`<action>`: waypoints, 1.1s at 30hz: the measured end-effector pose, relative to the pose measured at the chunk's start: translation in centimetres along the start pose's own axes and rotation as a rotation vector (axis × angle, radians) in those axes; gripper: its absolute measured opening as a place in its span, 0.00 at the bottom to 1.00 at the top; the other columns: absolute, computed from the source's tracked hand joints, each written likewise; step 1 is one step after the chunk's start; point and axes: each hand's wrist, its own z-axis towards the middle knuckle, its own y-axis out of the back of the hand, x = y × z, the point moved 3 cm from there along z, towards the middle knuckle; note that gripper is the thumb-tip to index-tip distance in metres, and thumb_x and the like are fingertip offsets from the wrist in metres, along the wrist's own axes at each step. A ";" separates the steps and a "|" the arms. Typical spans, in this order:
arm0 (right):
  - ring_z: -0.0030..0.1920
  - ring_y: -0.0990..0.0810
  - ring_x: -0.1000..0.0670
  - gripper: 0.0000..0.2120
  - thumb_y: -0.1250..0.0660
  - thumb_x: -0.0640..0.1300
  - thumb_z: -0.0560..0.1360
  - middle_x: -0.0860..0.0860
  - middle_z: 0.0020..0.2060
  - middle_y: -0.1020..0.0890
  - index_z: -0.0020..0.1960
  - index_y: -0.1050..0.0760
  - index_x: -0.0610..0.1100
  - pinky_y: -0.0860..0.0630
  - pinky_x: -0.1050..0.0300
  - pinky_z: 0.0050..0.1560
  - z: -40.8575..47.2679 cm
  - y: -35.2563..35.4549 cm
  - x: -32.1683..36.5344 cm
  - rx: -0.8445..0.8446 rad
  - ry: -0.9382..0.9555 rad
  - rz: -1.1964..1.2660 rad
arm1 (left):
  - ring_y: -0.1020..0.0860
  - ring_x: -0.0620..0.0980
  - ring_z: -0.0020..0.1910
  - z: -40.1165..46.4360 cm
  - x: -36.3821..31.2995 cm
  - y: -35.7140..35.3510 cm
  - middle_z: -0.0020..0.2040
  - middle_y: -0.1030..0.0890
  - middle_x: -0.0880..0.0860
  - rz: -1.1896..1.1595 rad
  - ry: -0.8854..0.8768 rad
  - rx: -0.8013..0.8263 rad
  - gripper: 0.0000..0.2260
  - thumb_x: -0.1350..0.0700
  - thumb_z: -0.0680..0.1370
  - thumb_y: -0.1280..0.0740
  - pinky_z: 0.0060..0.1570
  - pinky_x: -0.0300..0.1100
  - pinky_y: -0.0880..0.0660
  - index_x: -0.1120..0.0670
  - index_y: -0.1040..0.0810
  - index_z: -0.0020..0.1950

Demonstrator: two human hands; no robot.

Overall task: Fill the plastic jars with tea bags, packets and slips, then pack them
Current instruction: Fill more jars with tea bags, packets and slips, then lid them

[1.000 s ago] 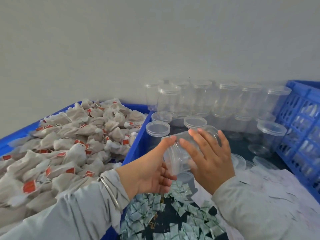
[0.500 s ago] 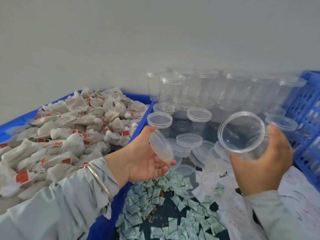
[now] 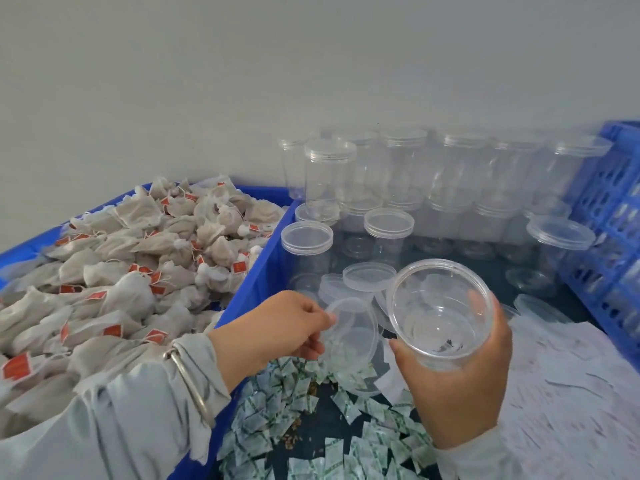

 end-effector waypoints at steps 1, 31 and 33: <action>0.62 0.29 0.48 0.48 0.18 0.47 0.50 0.51 0.61 0.26 0.67 0.35 0.47 0.34 0.49 0.64 -0.1 0.0 -0.1 0.020 -0.028 0.000 | 0.21 0.43 0.28 0.1 0.0 -0.2 0.32 0.23 0.53 0.054 -0.007 0.006 0.09 0.55 0.78 0.34 0.32 0.35 0.23 0.61 0.23 0.44; 0.65 0.31 0.60 0.55 0.22 0.61 0.47 0.67 0.60 0.32 0.71 0.40 0.56 0.27 0.60 0.60 -7.4 -5.1 2.4 0.655 -0.180 0.213 | 0.27 0.54 0.63 3.6 4.6 14.1 0.66 0.27 0.54 0.911 -0.194 -0.500 0.20 0.65 0.75 0.38 0.56 0.41 0.33 0.54 0.27 0.66; 0.64 0.32 0.63 0.54 0.22 0.61 0.46 0.70 0.58 0.32 0.69 0.39 0.59 0.24 0.60 0.57 -7.7 -5.5 3.0 0.652 -0.188 0.252 | 0.29 0.56 0.65 4.4 5.1 14.1 0.70 0.33 0.55 0.967 -0.176 -0.467 0.22 0.65 0.75 0.38 0.60 0.45 0.32 0.54 0.30 0.69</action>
